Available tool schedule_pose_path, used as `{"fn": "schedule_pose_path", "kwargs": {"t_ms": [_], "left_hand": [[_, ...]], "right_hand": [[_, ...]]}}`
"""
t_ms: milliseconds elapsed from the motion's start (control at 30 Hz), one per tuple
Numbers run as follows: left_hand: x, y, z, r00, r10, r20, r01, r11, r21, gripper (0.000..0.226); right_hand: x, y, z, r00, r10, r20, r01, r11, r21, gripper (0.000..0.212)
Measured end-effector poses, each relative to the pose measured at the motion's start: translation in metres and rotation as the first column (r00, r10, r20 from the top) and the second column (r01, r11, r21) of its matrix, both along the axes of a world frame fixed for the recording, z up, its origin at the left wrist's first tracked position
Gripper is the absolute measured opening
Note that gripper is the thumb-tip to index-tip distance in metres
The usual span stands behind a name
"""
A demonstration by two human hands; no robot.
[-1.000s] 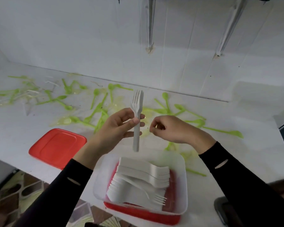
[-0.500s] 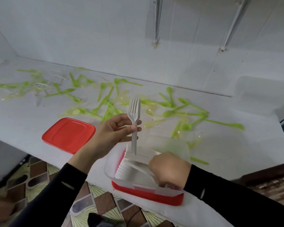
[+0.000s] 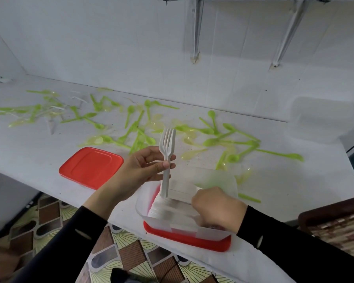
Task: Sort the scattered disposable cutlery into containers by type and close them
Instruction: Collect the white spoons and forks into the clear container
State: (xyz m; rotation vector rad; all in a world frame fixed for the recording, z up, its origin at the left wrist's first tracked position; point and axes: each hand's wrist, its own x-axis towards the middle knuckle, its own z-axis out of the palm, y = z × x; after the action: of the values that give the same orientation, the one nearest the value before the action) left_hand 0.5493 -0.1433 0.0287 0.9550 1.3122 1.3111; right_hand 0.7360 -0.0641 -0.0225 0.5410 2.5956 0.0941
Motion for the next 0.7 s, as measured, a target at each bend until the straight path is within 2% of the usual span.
{"fn": "schedule_pose_path", "kwargs": {"t_ms": [200, 300, 367, 400, 500, 700], "left_hand": [[-0.0004, -0.0027, -0.0018, 1.0, 0.023, 0.01, -0.023, 1.0, -0.003, 0.027], [0.0009, -0.0021, -0.0021, 1.0, 0.017, 0.007, -0.017, 1.0, -0.004, 0.025], [0.0018, -0.0013, -0.0018, 1.0, 0.01, 0.002, -0.01, 1.0, -0.004, 0.026], [0.0019, -0.0008, -0.002, 1.0, 0.008, 0.001, -0.008, 1.0, -0.005, 0.027], [0.0031, 0.0012, -0.0022, 1.0, 0.004, 0.003, -0.004, 1.0, -0.011, 0.029], [0.0067, 0.0057, -0.0021, 1.0, -0.013, 0.001, 0.013, 1.0, -0.023, 0.033]], "right_hand": [[0.0018, 0.0013, 0.0111, 0.999, 0.041, -0.009, -0.042, 0.999, -0.016, 0.021], [0.0013, -0.0003, 0.0079, 0.999, 0.042, -0.025, -0.043, 0.998, -0.045, 0.006], [0.0006, 0.0, 0.0046, 0.998, 0.044, -0.045, -0.045, 0.998, -0.043, 0.027], [0.0007, 0.0004, 0.0028, 0.998, 0.051, -0.036, -0.052, 0.998, -0.037, 0.03], [0.0025, -0.0036, 0.0044, 0.994, 0.095, -0.045, -0.096, 0.995, -0.016, 0.005], [0.0008, -0.0064, 0.0098, 0.994, 0.083, -0.069, -0.085, 0.996, -0.024, 0.013]]}}
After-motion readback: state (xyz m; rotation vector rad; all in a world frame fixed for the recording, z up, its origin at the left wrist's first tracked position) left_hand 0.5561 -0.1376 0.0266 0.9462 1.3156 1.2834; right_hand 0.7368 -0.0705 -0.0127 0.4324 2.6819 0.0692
